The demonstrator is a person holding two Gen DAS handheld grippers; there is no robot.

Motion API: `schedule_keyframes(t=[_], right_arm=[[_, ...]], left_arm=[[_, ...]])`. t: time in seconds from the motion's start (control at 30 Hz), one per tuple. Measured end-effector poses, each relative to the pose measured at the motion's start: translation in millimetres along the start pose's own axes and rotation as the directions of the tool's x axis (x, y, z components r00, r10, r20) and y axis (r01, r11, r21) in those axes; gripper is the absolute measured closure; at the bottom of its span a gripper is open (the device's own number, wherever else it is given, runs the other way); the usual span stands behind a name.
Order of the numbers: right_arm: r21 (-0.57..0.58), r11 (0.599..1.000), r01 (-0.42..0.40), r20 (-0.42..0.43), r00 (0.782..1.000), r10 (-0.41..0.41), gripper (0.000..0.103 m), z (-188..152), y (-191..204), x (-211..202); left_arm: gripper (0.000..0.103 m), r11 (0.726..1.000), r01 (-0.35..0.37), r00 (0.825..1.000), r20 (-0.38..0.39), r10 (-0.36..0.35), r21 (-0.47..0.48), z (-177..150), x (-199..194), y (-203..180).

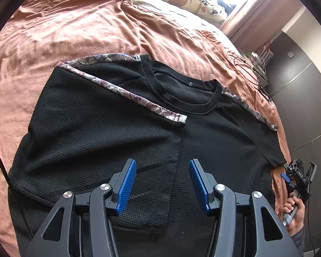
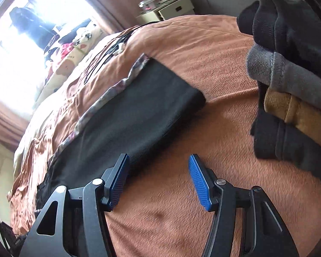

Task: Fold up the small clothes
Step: 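Move the right tool to the shirt's other side edge and close on it, then lift the gripped side with the right tool and fold it toward the left tool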

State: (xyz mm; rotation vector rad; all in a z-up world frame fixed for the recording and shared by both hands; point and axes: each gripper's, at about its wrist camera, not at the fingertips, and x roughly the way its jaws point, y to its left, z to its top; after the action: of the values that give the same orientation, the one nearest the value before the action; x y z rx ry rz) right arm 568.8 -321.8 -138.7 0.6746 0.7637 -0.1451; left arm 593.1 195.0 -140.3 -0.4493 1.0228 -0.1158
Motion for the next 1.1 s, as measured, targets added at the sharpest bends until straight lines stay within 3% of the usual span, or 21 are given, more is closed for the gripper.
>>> schedule_keyframes(t=[0.17,0.23,0.33,0.4,0.67,0.9,1.1], right_arm=[[-0.021,0.998,0.055,0.034,0.998,-0.054,0.056,7.3,8.8,14.0],[-0.026,0.996,0.087,0.053,0.995,-0.086,0.065,11.2,12.9,19.1],[-0.053,0.988,0.142,0.079,0.987,-0.138,0.089,14.6,24.6,27.7],[-0.056,0.989,0.135,0.092,0.987,-0.129,0.1,17.9,29.9,25.8],[-0.181,0.983,0.018,0.155,0.988,0.011,0.102,15.3,84.5,-0.9],[-0.297,0.946,-0.133,0.111,0.979,0.173,0.102,4.1,134.0,-13.1],[-0.35,0.913,-0.211,0.06,0.967,0.247,0.102,-1.0,158.2,-4.3]], left_arm=[[0.049,1.0,-0.003,1.0,-0.004,0.003,0.004,2.4,8.2,1.5],[0.049,1.0,-0.005,1.0,-0.006,0.005,0.004,3.5,10.5,2.5],[0.049,1.0,-0.012,1.0,-0.003,0.012,0.004,5.2,11.3,4.5],[0.049,1.0,-0.017,1.0,-0.002,0.017,0.002,6.3,10.6,6.2],[0.049,1.0,-0.017,1.0,0.019,0.018,-0.014,9.7,-2.2,15.8],[0.049,1.0,-0.003,1.0,0.029,0.004,-0.029,10.8,-10.7,22.4],[0.049,0.999,-0.002,0.999,0.038,0.003,-0.041,10.3,-16.2,31.0]])
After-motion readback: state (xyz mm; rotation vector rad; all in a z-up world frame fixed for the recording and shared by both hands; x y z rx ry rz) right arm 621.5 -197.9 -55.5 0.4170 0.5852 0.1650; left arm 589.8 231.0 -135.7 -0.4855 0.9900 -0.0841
